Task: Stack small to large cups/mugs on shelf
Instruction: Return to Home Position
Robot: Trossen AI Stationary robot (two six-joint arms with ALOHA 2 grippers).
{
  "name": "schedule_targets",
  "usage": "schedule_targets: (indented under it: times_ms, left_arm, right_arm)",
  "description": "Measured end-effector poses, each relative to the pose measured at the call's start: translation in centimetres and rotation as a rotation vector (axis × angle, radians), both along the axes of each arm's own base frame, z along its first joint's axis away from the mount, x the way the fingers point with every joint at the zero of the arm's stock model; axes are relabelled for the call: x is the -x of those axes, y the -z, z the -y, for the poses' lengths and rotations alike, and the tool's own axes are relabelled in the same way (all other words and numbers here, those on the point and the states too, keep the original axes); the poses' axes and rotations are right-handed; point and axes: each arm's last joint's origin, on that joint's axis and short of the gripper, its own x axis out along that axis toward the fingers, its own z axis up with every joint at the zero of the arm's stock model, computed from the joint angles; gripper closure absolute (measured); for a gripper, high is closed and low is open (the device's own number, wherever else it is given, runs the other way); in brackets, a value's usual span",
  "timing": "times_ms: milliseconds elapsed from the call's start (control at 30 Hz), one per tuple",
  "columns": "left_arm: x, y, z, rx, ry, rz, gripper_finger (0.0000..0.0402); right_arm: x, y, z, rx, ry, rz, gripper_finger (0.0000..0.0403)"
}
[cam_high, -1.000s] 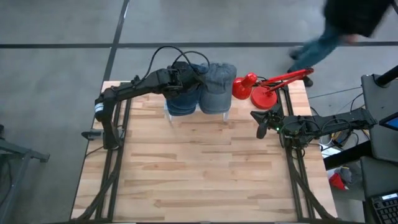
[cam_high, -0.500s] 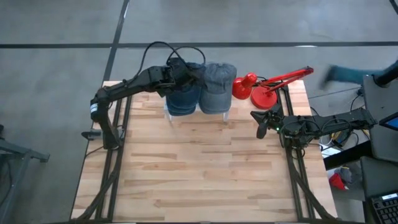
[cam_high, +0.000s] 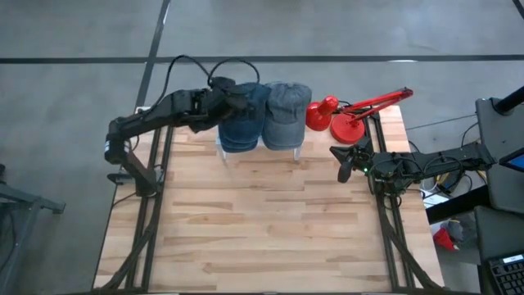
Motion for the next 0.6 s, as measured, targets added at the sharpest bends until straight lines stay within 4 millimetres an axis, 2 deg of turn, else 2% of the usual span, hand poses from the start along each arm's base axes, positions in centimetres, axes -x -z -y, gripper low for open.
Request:
schedule_targets:
  times_ms: [267,467,600]
  left_arm:
    - [-0.1,-0.1,5.5,-0.043,0.298,-0.109,0.0186]
    - [0.1,0.2,10.2,-0.067,0.389,-0.107,0.0186]
    - [0.1,1.4,12.7,-0.118,0.423,-0.135,0.0186]
  right_arm:
    - [0.0,0.0,0.0,0.000,0.000,0.000,0.0374]
    - [0.0,0.0,0.0,0.000,0.000,-0.001,0.0374]
    - [0.0,0.0,0.0,0.000,0.000,0.000,0.0374]
